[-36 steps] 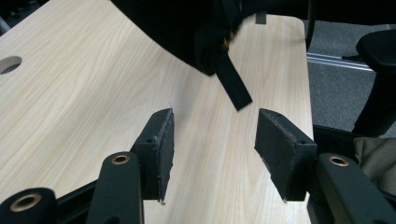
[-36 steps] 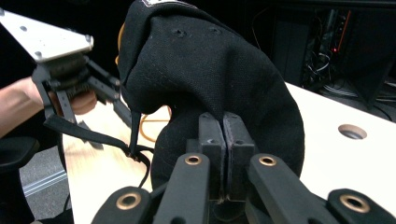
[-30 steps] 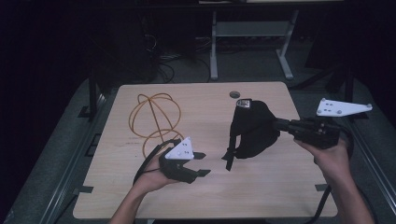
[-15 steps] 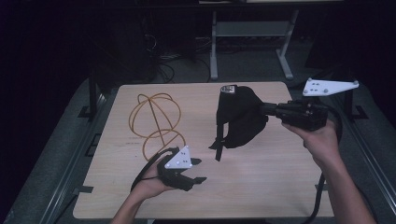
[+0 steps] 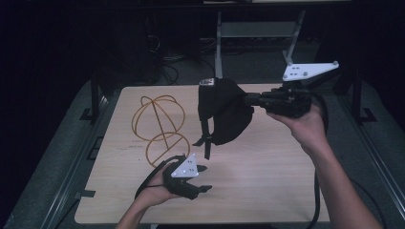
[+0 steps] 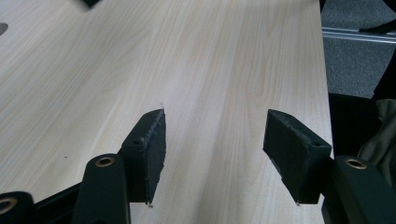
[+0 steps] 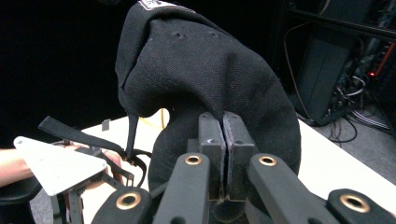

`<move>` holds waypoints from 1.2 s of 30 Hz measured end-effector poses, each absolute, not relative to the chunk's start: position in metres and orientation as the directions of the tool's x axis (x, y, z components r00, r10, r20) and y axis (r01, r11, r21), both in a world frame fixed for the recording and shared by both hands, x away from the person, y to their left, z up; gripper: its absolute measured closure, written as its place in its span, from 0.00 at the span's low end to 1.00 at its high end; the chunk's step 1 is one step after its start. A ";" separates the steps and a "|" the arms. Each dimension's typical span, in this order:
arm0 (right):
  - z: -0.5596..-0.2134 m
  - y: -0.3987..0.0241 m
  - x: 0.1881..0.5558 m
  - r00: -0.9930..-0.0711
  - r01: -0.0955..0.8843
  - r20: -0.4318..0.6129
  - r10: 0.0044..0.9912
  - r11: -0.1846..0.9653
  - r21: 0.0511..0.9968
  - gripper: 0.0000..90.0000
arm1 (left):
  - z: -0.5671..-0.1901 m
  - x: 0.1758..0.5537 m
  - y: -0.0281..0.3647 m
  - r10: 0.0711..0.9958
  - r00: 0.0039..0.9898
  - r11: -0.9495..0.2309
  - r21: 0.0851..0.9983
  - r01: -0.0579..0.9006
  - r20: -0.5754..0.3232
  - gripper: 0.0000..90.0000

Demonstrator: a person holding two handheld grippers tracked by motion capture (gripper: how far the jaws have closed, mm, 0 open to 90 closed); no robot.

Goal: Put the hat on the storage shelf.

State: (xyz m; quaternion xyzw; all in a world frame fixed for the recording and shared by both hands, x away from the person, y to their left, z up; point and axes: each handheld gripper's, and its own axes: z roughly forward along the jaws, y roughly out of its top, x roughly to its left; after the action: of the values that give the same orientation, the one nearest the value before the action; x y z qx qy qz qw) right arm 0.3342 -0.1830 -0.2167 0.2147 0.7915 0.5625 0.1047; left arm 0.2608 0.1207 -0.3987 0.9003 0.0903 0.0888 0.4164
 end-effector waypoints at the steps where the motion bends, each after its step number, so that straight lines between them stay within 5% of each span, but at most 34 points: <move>1: -0.214 -0.178 0.336 -0.889 0.217 0.071 0.452 0.282 0.935 0.98 | -0.398 0.261 0.121 0.238 0.968 -0.637 0.766 0.090 0.084 0.43; 36: -0.171 -0.011 0.390 -0.971 0.149 0.033 0.237 0.491 0.858 0.98 | -0.403 0.263 0.124 0.211 0.973 -0.649 0.758 0.067 0.094 0.43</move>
State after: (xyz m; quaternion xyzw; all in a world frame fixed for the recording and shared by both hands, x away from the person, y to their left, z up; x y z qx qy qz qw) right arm 0.3901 -0.0109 -0.1713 0.1119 0.8623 0.4918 0.0449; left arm 0.2631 0.1237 -0.4027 0.9038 0.0769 0.0870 0.4119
